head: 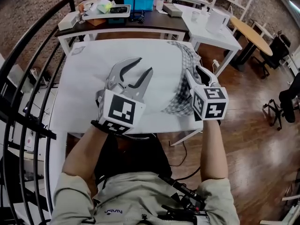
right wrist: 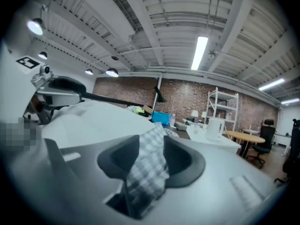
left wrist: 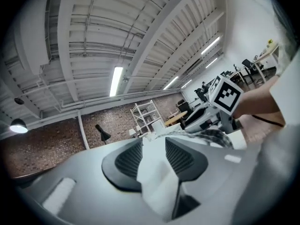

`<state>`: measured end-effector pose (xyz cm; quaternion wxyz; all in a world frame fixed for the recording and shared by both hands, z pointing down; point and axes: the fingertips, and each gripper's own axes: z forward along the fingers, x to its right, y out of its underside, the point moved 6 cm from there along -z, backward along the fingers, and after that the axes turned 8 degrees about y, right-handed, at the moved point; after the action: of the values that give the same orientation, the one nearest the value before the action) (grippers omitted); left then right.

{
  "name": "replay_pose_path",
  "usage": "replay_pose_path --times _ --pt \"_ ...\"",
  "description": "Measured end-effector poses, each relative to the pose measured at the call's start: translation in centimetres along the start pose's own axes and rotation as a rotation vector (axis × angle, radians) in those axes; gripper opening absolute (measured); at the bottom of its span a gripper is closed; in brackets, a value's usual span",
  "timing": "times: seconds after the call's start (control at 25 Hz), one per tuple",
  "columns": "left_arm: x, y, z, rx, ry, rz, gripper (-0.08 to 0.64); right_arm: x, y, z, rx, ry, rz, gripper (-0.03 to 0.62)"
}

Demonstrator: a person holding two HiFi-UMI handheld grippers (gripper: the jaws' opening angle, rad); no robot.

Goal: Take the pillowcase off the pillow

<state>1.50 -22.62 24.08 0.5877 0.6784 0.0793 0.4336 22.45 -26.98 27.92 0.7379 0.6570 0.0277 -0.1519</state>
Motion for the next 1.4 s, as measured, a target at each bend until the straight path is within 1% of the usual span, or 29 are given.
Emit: replay_pose_path --times 0.08,0.16,0.2,0.24,0.32,0.36,0.44,0.48,0.52,0.56,0.6,0.68,0.88,1.0,1.08,1.16,1.2,1.24,1.32,1.4 --pt "2.3 -0.3 -0.1 -0.011 0.092 0.004 0.205 -0.7 1.2 -2.7 0.013 0.004 0.027 0.166" --pt "4.9 0.6 -0.4 -0.051 0.185 -0.005 0.273 -1.2 2.7 -5.0 0.0 0.003 0.044 0.169" --pt "6.0 1.3 -0.5 -0.08 0.211 -0.002 0.285 -1.4 3.5 -5.9 -0.018 0.001 0.041 0.169" --pt "6.9 2.0 -0.3 -0.111 0.221 0.009 0.285 -1.6 4.3 -6.5 -0.042 -0.002 0.032 0.179" --pt "7.7 3.4 0.2 -0.168 0.211 0.05 0.271 -2.0 5.6 -7.3 -0.089 -0.012 0.016 0.195" --pt "7.8 3.9 0.4 -0.189 0.198 0.076 0.227 -2.3 6.3 -7.5 -0.109 -0.015 0.01 0.195" --pt "7.6 4.4 0.6 -0.205 0.171 0.106 0.101 -3.3 7.5 -7.6 -0.146 -0.02 -0.007 0.195" --pt "7.5 4.4 0.5 -0.203 0.163 0.101 0.061 -3.7 8.1 -7.5 -0.163 -0.02 -0.021 0.194" --pt "7.3 4.1 0.3 -0.195 0.159 0.089 0.043 -4.1 8.6 -7.3 -0.176 -0.017 -0.041 0.166" --pt "7.1 3.8 0.1 -0.184 0.157 0.075 0.037 -4.3 9.0 -7.1 -0.183 -0.008 -0.065 0.116" --pt "7.0 3.5 -0.2 -0.171 0.156 0.062 0.034 -4.4 9.2 -6.9 -0.186 0.006 -0.09 0.084" --pt "6.5 2.9 -0.6 -0.145 0.158 0.029 0.032 -4.3 9.1 -6.8 -0.182 0.041 -0.127 0.05" --pt "3.4 1.9 -1.7 -0.086 0.134 -0.074 0.029 -2.7 7.5 -7.4 -0.167 0.129 -0.166 0.035" --pt "1.6 1.5 -2.1 -0.062 0.131 -0.133 0.029 -1.3 7.5 -7.7 -0.178 0.186 -0.185 0.034" --pt "0.7 1.4 -2.4 -0.045 0.124 -0.17 0.029 -0.2 8.1 -7.8 -0.199 0.235 -0.201 0.031" --pt "-0.5 1.3 -2.9 -0.021 0.098 -0.204 0.028 1.9 9.2 -7.6 -0.236 0.315 -0.224 0.028" --pt "-1.0 1.2 -3.3 -0.01 0.082 -0.213 0.025 3.3 10.0 -7.4 -0.26 0.352 -0.223 0.025" --pt "-1.4 1.2 -3.8 -0.007 0.073 -0.212 0.025 4.7 10.8 -7.1 -0.284 0.368 -0.203 0.025" --pt "-1.4 1.3 -4.6 -0.025 0.088 -0.192 0.025 6.4 12.4 -6.5 -0.334 0.345 -0.168 0.025" --pt "-0.4 1.9 -4.9 -0.063 0.139 -0.172 0.029 6.2 13.7 -5.5 -0.402 0.297 -0.186 0.025"
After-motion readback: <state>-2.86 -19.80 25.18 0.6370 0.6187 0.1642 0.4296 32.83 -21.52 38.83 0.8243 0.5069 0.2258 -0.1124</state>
